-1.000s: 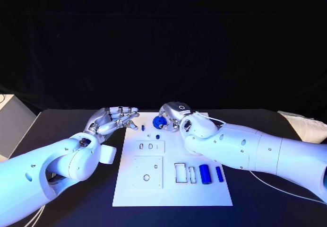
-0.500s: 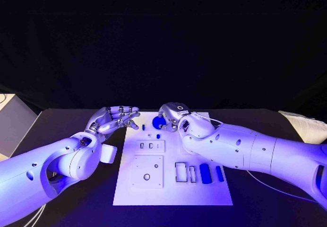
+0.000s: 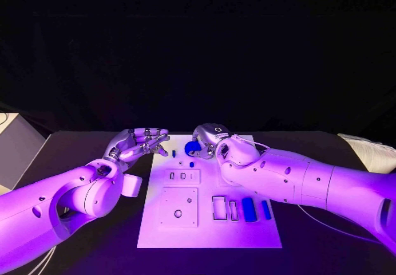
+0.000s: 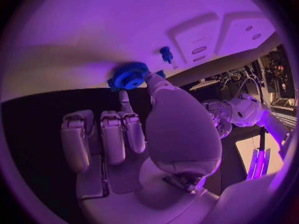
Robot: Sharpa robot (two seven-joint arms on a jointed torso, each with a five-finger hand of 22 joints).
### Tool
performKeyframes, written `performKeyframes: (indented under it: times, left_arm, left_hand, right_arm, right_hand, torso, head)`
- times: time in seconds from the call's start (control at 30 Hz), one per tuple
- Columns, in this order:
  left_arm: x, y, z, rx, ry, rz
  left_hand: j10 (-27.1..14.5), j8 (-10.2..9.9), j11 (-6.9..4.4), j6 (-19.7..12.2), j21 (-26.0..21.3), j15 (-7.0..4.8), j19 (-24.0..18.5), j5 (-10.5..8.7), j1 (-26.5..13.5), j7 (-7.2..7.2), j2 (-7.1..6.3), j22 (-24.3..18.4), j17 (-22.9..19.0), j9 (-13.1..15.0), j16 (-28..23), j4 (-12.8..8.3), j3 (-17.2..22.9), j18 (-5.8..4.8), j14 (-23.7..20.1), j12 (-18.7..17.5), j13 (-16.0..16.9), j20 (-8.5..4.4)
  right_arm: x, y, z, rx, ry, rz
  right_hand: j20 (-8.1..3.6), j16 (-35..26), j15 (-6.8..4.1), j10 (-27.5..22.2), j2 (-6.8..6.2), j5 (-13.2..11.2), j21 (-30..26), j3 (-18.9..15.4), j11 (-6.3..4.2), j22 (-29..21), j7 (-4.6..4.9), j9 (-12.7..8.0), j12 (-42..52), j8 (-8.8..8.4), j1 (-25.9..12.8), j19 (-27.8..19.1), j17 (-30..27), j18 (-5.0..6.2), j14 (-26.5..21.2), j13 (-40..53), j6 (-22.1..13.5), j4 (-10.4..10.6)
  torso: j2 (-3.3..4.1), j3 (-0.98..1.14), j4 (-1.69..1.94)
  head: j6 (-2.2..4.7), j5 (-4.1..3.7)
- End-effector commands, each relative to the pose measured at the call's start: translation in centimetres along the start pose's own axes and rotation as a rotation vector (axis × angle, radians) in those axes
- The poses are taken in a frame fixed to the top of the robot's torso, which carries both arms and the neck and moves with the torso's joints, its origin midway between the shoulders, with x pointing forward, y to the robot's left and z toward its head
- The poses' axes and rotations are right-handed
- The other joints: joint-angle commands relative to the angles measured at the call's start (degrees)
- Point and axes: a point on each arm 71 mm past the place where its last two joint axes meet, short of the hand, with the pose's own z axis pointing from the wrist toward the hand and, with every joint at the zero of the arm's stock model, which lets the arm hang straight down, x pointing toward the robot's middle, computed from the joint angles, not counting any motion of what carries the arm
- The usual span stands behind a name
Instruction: Assemble the parts on the task board
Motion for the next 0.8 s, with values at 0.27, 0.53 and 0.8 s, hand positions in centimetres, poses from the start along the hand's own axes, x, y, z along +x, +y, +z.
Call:
performKeyframes:
  times: [0.27, 0.53, 0.8]
  left_arm:
    - [0.2, -0.1, 0.0, 0.006, 0.017, -0.001]
    - [0.1, -0.1, 0.0, 0.005, 0.014, 0.001]
    - [0.1, -0.1, 0.0, 0.006, 0.013, 0.002]
  left_hand:
    - [0.3, 0.39, -0.03, 0.42, 0.66, 0.06, -0.71, 0.02, -0.4, -0.04, 0.14, 0.28, 0.08, 0.1, 0.48, -0.03, 0.42, 0.16, -0.56, -0.25, -0.05, -0.07]
    - [0.24, 0.36, -0.01, 0.36, 0.76, 0.06, -0.77, 0.03, -0.39, 0.01, 0.12, 0.34, 0.07, 0.09, 0.52, -0.08, 0.48, 0.16, -0.58, -0.29, -0.07, -0.07]
    - [0.24, 0.36, -0.01, 0.36, 0.76, 0.06, -0.77, 0.03, -0.39, 0.01, 0.12, 0.34, 0.07, 0.09, 0.52, -0.08, 0.48, 0.16, -0.58, -0.29, -0.07, -0.07]
  right_arm:
    - [0.6, -0.2, -0.4, -0.011, 0.071, 0.022]
    - [0.8, -0.9, -0.8, -0.005, 0.09, 0.022]
    - [0.9, -1.7, -1.3, 0.007, 0.095, 0.02]
  right_hand:
    - [0.21, 0.37, 0.26, 5.95, 2.9, 3.93, 0.13, -0.1, 0.05, 15.1, -0.37, 0.21, 0.12, 0.18, -4.17, 5.91, 15.1, -0.82, 6.07, 15.1, 1.06, -0.02]
    - [0.11, 0.37, 0.13, 5.95, 3.23, 4.5, 0.13, 0.33, -0.08, 15.1, -0.5, 0.27, 0.12, 0.33, -4.47, 5.91, 15.1, -0.82, 6.07, 15.1, 1.39, 0.01]
    - [0.08, 0.37, 0.1, 5.95, 3.28, 4.49, 0.13, 0.37, -0.1, 15.1, -0.53, 0.28, 0.12, 0.36, -4.62, 5.91, 15.1, -0.82, 6.07, 15.1, 1.45, 0.03]
  torso:
    - [-0.03, 0.07, -0.04]
    - [-0.03, 0.08, -0.07]
    - [0.01, 0.07, -0.02]
  head:
    - [-0.15, 0.0]
    - [-0.41, 0.13]
    - [-0.55, 0.13]
